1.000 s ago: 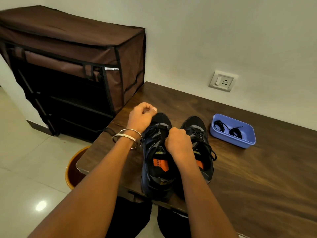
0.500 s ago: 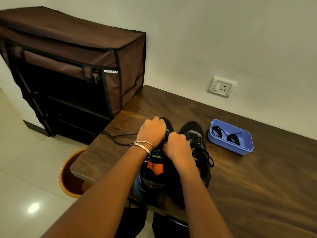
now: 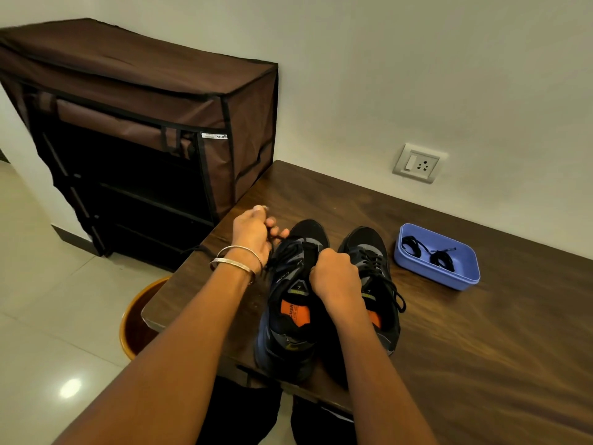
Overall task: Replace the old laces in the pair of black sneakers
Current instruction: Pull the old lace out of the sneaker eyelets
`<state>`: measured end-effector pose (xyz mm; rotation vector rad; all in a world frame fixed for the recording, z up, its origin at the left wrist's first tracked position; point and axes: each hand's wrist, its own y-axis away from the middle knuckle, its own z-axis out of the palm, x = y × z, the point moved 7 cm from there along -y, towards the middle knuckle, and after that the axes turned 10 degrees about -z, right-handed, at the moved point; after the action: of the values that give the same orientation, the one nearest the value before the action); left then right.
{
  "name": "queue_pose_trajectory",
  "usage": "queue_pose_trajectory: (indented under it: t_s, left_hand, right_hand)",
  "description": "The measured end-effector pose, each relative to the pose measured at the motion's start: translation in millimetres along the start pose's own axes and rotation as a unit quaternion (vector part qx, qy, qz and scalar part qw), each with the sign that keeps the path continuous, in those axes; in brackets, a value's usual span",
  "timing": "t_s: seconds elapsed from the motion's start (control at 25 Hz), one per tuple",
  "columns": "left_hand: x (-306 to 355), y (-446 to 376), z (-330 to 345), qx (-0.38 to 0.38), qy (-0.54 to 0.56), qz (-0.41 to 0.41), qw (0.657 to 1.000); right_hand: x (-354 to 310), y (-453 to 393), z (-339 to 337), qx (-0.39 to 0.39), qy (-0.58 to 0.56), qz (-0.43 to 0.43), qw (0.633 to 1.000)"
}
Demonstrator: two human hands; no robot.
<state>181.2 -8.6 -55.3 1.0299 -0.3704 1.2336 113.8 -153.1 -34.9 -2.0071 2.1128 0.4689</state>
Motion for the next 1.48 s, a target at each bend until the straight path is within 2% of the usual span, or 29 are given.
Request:
queue_pose_trajectory:
  t_s: [0.04, 0.08, 0.12, 0.16, 0.2, 0.24, 0.44, 0.52, 0.56, 0.6, 0.68, 0.72, 0.76, 0.88, 0.92, 1.0, 1.04, 1.08, 1.12, 1.16, 1.2, 1.28, 1.36, 1.48]
  left_hand:
    - [3.9, -2.2, 2.4, -0.005, -0.171, 0.066, 0.983]
    - [5.3, -0.8, 9.9, -0.016, -0.363, 0.135, 0.922]
    - [-0.8, 1.6, 20.4, -0.041, -0.515, 0.189, 0.835]
    - [-11.0, 3.5, 29.2, -0.061, -0.615, 0.221, 0.754]
    - [-20.3, 5.0, 35.3, -0.064, -0.674, 0.240, 0.696]
    - [-23.2, 8.1, 40.7, -0.046, -0.696, 0.253, 0.671]
    - [-19.4, 11.5, 50.5, 0.059, -0.737, 0.288, 0.608]
    - [-17.4, 8.0, 45.5, 0.067, -0.742, 0.258, 0.615]
    - [-15.0, 5.7, 40.7, 0.077, -0.727, 0.231, 0.643]
    - [-13.1, -4.2, 29.5, 0.088, -0.686, 0.190, 0.697]
    - [-7.2, -14.8, 2.5, 0.123, -0.539, 0.084, 0.829]
    - [-3.7, -16.5, -11.4, 0.144, -0.487, 0.054, 0.860]
    - [2.6, -18.9, -24.1, 0.174, -0.486, 0.048, 0.855]
    - [20.9, -10.9, -43.4, 0.266, -0.624, 0.074, 0.731]
    - [27.3, -5.5, -42.2, 0.271, -0.633, 0.086, 0.720]
    - [36.2, 1.9, -27.7, 0.216, -0.610, 0.147, 0.748]
    - [35.0, 5.3, -17.4, 0.155, -0.583, 0.152, 0.783]
    - [25.9, 6.9, -9.3, 0.083, -0.561, 0.118, 0.815]
    - [13.1, 11.9, -1.3, 0.015, -0.557, 0.076, 0.827]
    - [2.2, 18.9, 6.0, -0.033, -0.575, 0.044, 0.816]
    - [-5.5, 24.0, 9.5, -0.061, -0.611, 0.030, 0.789]
    - [-16.2, 27.3, 15.2, -0.079, -0.657, 0.028, 0.749]
    - [-18.2, 28.1, 12.4, -0.076, -0.653, 0.027, 0.753]
    - [-22.3, 24.9, 4.2, -0.082, -0.631, 0.007, 0.772]
  right_hand:
    - [-0.7, 0.4, 0.0, 0.001, 0.003, -0.002, 1.000]
    - [-1.1, 0.7, -0.1, 0.002, 0.005, -0.004, 1.000]
    - [-1.1, 0.3, -0.3, 0.001, 0.006, -0.005, 1.000]
    - [-0.6, 0.0, -0.2, -0.001, 0.007, -0.005, 1.000]
    - [-0.3, 0.0, -0.1, -0.003, 0.006, -0.003, 1.000]
    - [0.1, 0.0, 0.1, -0.004, 0.005, 0.000, 1.000]
    - [1.7, -0.8, 0.8, -0.006, 0.003, 0.002, 1.000]
    - [2.4, -1.5, 2.0, -0.009, -0.003, 0.003, 1.000]
    - [2.7, -1.8, 2.6, -0.011, -0.005, 0.003, 1.000]
    - [2.4, -1.3, 2.5, -0.013, -0.006, 0.003, 1.000]
    - [1.4, -0.2, 0.8, -0.016, -0.011, 0.000, 1.000]
    - [1.4, 0.5, 0.7, -0.021, -0.015, 0.001, 1.000]
    - [0.7, 1.3, -0.1, -0.027, -0.020, 0.004, 0.999]
    - [2.9, -1.5, 1.1, -0.065, -0.037, 0.014, 0.997]
    - [5.2, -2.8, 1.1, -0.079, -0.052, 0.018, 0.995]
    - [12.7, -8.4, -3.2, -0.077, -0.108, 0.035, 0.991]
    - [16.1, -12.2, -9.9, -0.045, -0.140, 0.037, 0.988]
    - [18.4, -15.6, -18.6, 0.001, -0.167, 0.034, 0.985]
    - [21.0, -20.2, -26.0, 0.051, -0.189, 0.030, 0.980]
    - [20.9, -23.7, -31.7, 0.091, -0.208, 0.018, 0.974]
    - [18.7, -29.4, -30.0, 0.111, -0.224, 0.002, 0.968]
    - [14.7, -42.0, -17.1, 0.094, -0.196, -0.027, 0.976]
    - [15.7, -56.0, 5.9, 0.052, -0.144, -0.029, 0.988]
    - [19.7, -70.3, 19.6, 0.056, -0.167, -0.013, 0.984]
